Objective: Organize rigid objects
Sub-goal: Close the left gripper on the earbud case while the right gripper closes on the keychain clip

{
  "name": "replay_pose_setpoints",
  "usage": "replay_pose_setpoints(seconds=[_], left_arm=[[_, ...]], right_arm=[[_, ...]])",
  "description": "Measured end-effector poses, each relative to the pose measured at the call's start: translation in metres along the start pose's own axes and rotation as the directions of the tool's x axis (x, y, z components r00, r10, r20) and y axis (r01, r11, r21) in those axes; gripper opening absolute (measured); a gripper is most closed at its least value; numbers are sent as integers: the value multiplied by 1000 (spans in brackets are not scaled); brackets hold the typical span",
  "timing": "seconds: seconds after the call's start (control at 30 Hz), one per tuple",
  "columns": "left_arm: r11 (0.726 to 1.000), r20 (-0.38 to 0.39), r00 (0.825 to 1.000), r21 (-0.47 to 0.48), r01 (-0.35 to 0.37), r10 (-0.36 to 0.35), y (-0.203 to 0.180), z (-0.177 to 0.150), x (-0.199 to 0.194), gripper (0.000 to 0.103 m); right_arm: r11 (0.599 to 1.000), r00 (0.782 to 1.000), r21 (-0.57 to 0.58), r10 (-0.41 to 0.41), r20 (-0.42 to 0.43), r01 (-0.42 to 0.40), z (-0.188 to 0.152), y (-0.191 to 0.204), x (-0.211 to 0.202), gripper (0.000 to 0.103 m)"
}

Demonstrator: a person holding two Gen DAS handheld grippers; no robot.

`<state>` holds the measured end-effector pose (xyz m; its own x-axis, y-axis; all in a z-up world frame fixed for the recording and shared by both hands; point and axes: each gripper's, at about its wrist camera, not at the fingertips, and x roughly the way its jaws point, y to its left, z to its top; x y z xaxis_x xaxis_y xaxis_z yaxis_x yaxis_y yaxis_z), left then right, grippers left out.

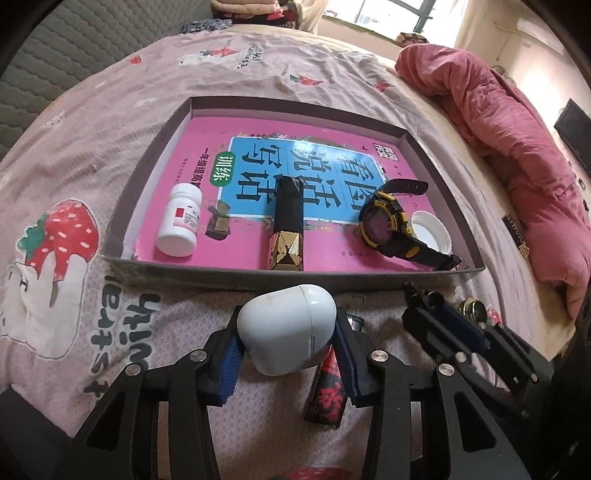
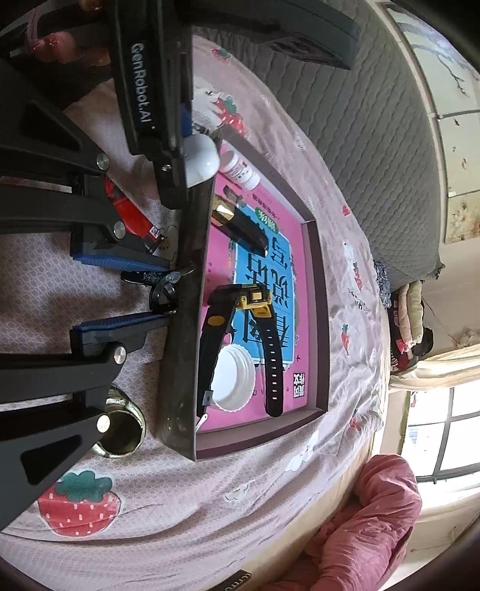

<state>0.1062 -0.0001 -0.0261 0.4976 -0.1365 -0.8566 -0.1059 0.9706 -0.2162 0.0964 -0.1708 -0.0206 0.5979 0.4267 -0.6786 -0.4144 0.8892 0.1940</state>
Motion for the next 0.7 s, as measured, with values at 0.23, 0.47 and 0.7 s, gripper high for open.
replay_pose_setpoints(seconds=[0.23,0.47,0.7], left_arm=[[1000,31,999,17,-22,21,2,-1,-16,46],[999,74,997,29,-33,31,2,3,-37,46],[998,106,993,27,-54,51,5,6,-52,46]], right_arm=[[1000,999,12,-5,33,5,4,-1,-13,22],[1000,998,3,5,69,-5,10,5,-26,22],[1000,996,-5,9,92,-9,13,6,-31,22]])
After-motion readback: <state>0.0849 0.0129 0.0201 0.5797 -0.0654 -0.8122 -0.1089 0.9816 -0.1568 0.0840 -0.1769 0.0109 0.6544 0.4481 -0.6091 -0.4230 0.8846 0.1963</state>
